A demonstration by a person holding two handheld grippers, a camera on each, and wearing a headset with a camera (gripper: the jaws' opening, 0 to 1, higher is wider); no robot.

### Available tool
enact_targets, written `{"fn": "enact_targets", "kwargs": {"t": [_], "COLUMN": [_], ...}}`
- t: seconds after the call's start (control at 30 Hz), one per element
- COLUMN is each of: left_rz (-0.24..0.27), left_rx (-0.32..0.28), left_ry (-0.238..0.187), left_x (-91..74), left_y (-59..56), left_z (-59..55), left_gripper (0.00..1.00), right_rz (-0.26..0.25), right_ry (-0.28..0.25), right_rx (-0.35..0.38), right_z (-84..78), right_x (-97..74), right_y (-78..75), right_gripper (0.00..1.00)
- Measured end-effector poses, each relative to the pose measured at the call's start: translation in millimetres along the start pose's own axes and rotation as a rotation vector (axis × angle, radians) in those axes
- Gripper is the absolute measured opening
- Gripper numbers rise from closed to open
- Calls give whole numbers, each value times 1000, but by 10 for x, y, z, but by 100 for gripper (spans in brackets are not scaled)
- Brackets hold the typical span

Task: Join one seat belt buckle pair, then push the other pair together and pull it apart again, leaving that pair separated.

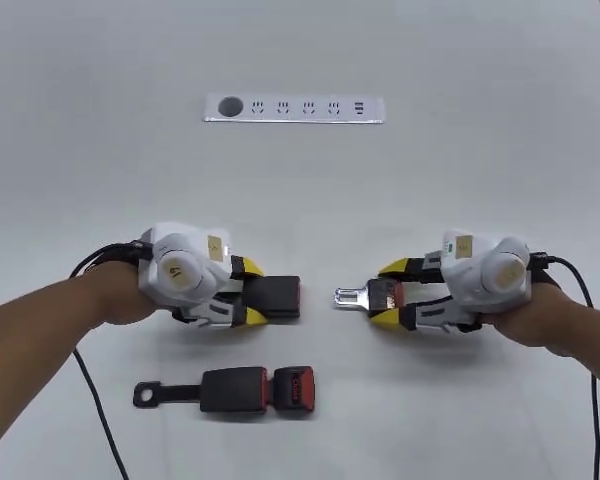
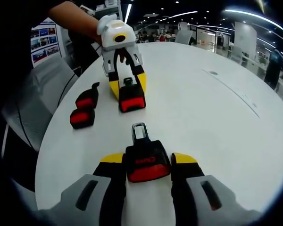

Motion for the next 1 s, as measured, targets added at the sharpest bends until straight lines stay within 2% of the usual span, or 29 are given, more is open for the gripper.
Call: {"fn": "enact_targets", "kwargs": {"t": [0.7, 1.0], "left_rz": [0, 0], "left_rx": [-1, 5], "left_ry": [5, 8], "left_x": [16, 17], "left_y": [11, 10], "left_z": [33, 39], "left_gripper": [34, 34], "right_rz": [36, 42], "right_ry": [-45, -56], "right_rx": [-17, -23], "right_z": [272, 321], "right_x": [348, 462], "right_y": [78, 82], "right_gripper": [35, 35]}}
Point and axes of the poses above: the centre of the closed fingertips' face, and the gripper's own axes: x roughly forward along the fingers, y roughly to its left, z roughly out of its top, the point moved 6 cm from there along -x, roughly backward along the fingers, and after that the axes turned 3 degrees about -y, right-handed, at the moved point
